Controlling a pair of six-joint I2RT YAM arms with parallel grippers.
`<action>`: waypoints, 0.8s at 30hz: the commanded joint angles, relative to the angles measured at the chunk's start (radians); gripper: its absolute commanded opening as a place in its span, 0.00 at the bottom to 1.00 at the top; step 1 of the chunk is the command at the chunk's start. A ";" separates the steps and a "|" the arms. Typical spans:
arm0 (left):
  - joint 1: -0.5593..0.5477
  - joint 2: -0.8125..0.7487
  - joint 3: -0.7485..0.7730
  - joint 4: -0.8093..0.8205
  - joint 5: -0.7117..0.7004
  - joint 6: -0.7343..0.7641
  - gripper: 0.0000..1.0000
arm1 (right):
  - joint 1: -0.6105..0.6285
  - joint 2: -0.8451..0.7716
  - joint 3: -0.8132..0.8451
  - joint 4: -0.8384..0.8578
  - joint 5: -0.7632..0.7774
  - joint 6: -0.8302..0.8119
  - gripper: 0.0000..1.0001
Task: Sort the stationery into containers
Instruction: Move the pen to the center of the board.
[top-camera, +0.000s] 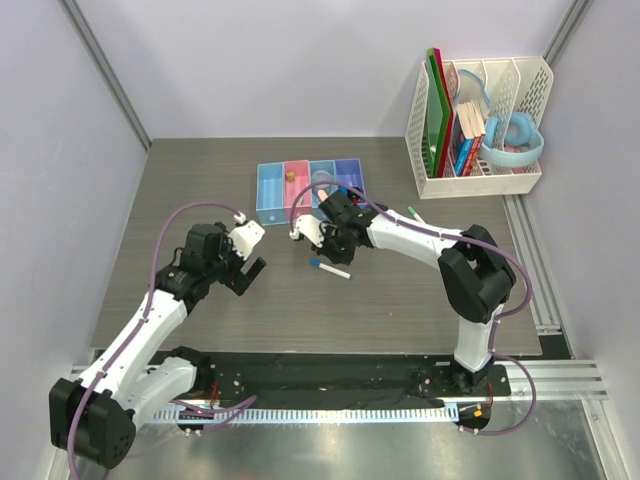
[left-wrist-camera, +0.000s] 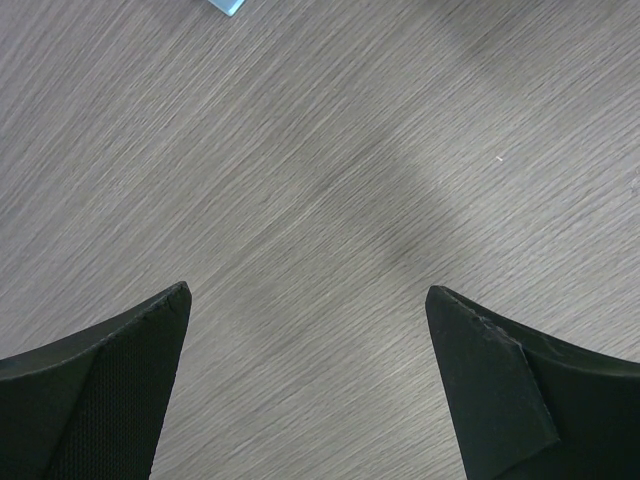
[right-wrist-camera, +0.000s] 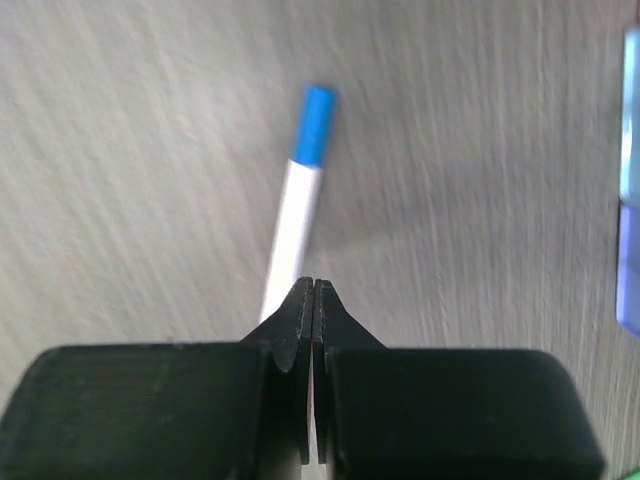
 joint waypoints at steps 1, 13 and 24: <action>0.005 -0.008 -0.004 0.017 0.019 -0.014 1.00 | -0.025 0.014 -0.033 0.027 0.059 -0.023 0.01; 0.008 -0.003 -0.013 0.022 0.009 -0.008 1.00 | -0.045 0.087 -0.075 0.006 -0.043 -0.029 0.01; 0.025 0.014 -0.010 0.032 0.022 -0.002 1.00 | 0.023 0.132 -0.044 -0.135 -0.228 -0.085 0.01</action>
